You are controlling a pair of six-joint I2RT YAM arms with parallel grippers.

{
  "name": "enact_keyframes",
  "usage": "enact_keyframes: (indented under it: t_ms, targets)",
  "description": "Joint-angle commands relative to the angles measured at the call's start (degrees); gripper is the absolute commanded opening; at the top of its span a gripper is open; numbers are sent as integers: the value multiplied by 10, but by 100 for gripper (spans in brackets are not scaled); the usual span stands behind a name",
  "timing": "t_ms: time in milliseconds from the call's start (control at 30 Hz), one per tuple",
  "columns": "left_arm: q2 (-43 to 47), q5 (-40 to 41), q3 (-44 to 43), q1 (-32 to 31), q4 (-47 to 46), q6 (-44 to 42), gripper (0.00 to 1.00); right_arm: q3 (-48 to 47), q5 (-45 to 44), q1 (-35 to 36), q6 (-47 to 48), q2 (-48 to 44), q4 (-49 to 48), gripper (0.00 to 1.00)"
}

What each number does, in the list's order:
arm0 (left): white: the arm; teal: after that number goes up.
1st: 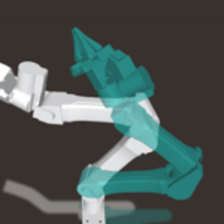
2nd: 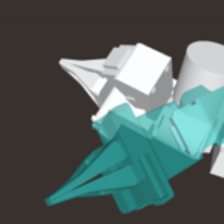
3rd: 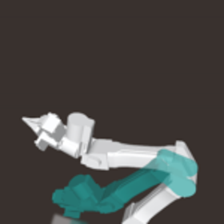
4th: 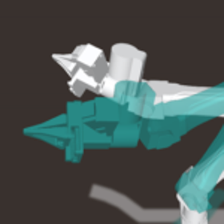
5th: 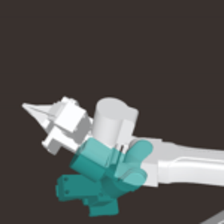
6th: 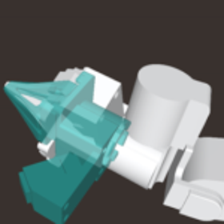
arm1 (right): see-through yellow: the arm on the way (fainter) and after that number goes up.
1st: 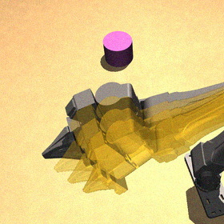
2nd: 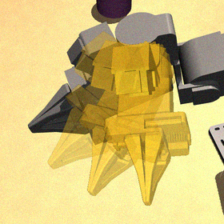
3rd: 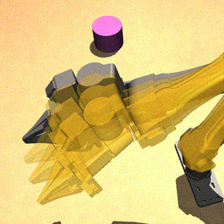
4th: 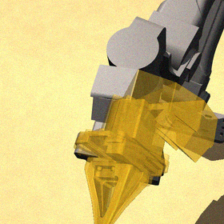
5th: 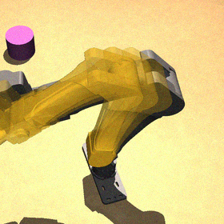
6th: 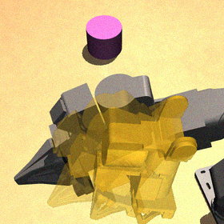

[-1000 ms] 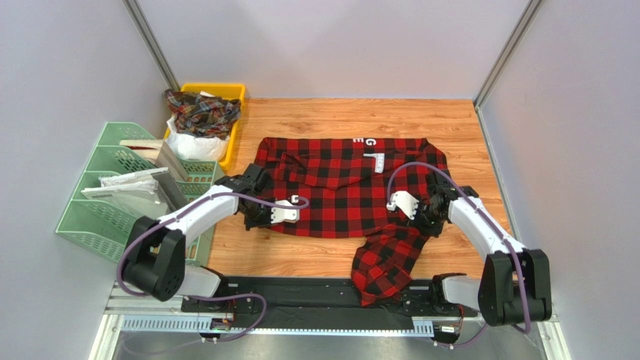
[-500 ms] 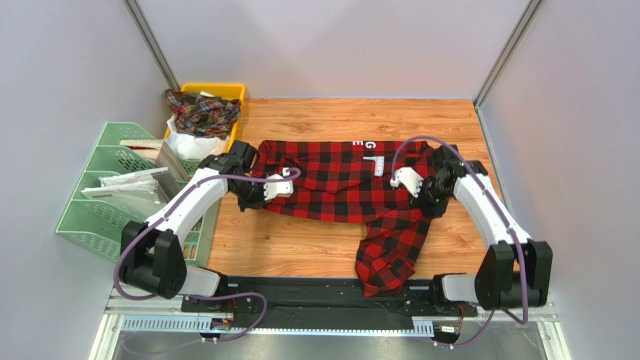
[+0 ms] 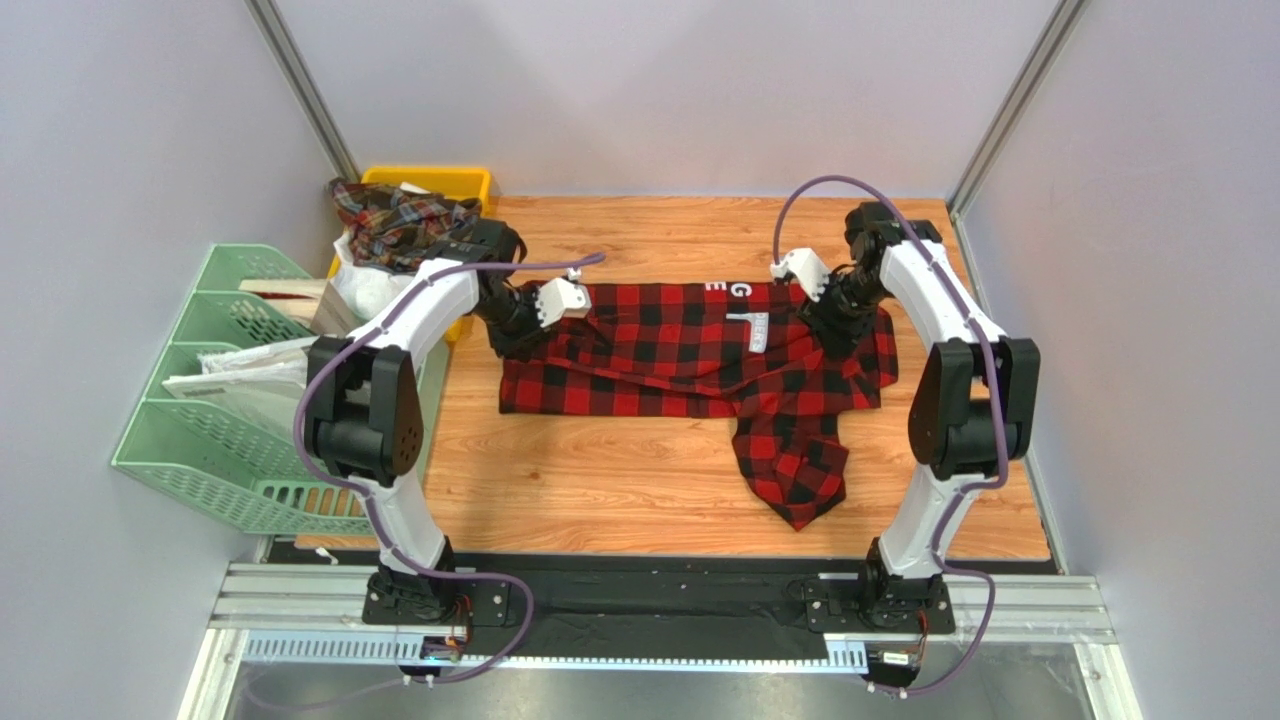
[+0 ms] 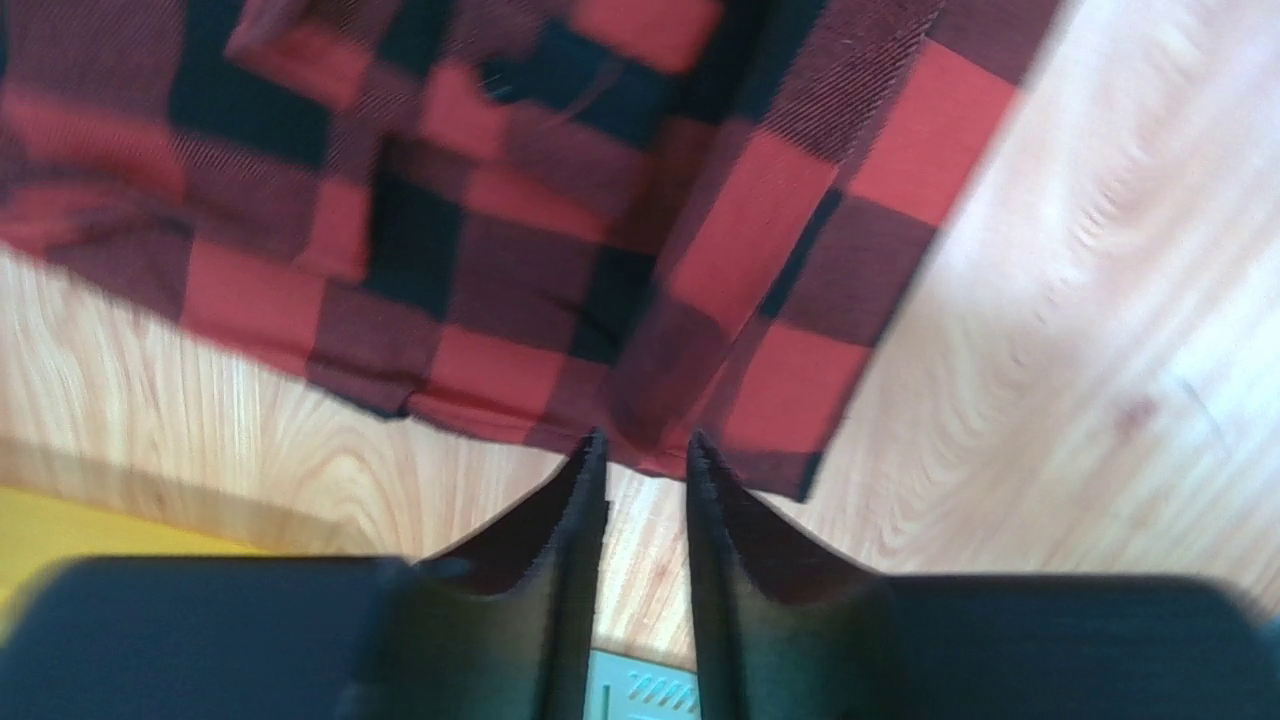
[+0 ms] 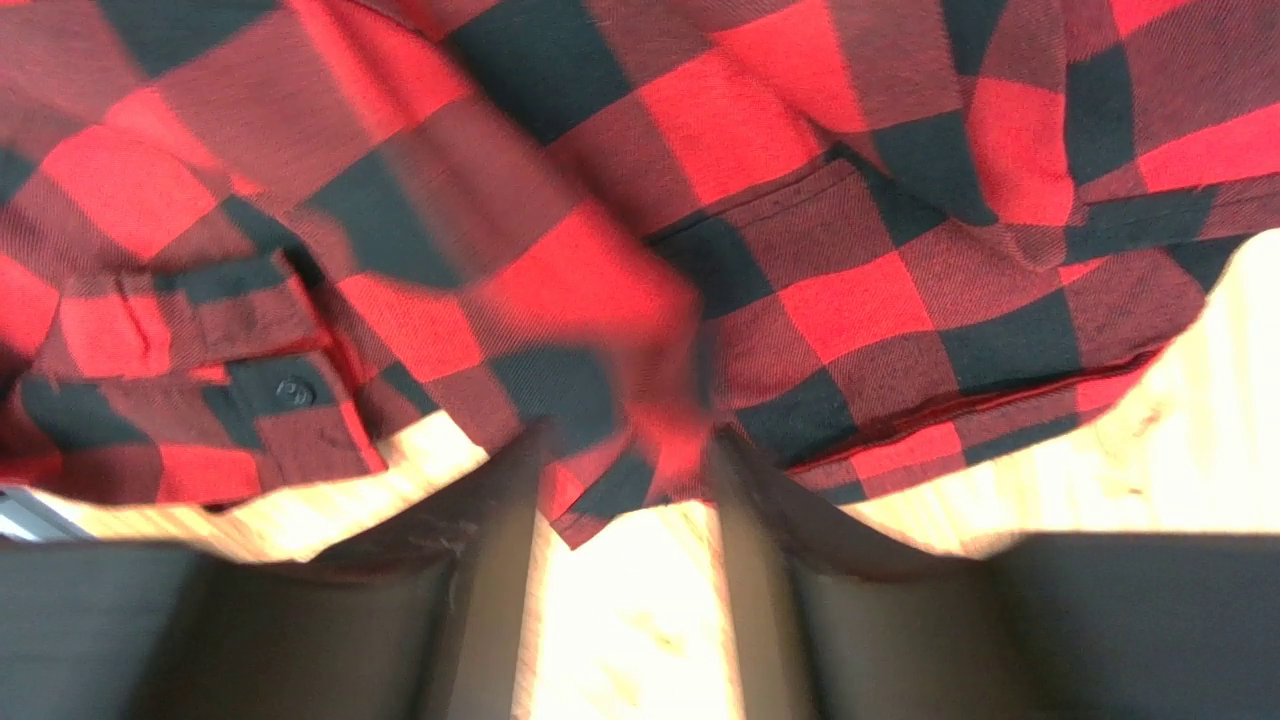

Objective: Fold and stack the long sleeve shirts
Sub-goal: Fold the shirt

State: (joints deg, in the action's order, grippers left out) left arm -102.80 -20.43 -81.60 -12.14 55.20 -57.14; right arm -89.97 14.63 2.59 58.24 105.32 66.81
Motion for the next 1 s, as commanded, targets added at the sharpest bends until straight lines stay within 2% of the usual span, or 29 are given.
enact_keyframes:
  t_ms: [0, 67, 200, 300, 367, 467, 600, 633, 667, 700, 733, 767, 833, 967]
  targets:
    - [-13, -12, -37, 41, -40, 85, 37, -46, 4, -42, -56, 28, 28, 52]
    - [-1, -38, -29, 65, -55, 113, 43, -40, 18, -59, -63, 27, 34, 53]
    - [47, -79, 20, 68, -57, 122, 47, -5, 45, -96, -66, 7, 41, 54]
    - [82, -108, 56, 56, -55, 132, 48, 31, 58, -111, -95, -6, 39, 50]
    - [122, -129, 97, 39, -64, 134, 56, 51, 91, -116, -103, -14, 54, 49]
    - [178, -141, 150, 14, -81, 139, 57, 124, 130, -116, -96, -77, 58, 49]
    - [221, -165, 188, 5, -88, 145, 61, 262, 121, -76, -72, -196, -23, 60]
    - [226, -169, 195, 4, -89, 144, 62, 289, 109, -64, -61, -224, -39, 68]
    - [231, -169, 204, 5, -90, 143, 64, 340, 99, -49, -52, -247, -54, 70]
    - [230, -168, 209, 4, -91, 141, 73, 363, 88, -10, -46, -288, -82, 73]
    - [229, -163, 212, 4, -90, 139, 73, 382, 62, 9, -43, -304, -97, 80]
    - [226, -161, 214, 5, -90, 139, 74, 402, 50, 28, -44, -316, -108, 82]
    - [226, -160, 216, 4, -91, 143, 74, 441, 1, 79, -59, -329, -147, 85]
    - [234, -174, 224, 1, -100, 160, 72, 431, -19, 98, -104, -276, -141, 80]
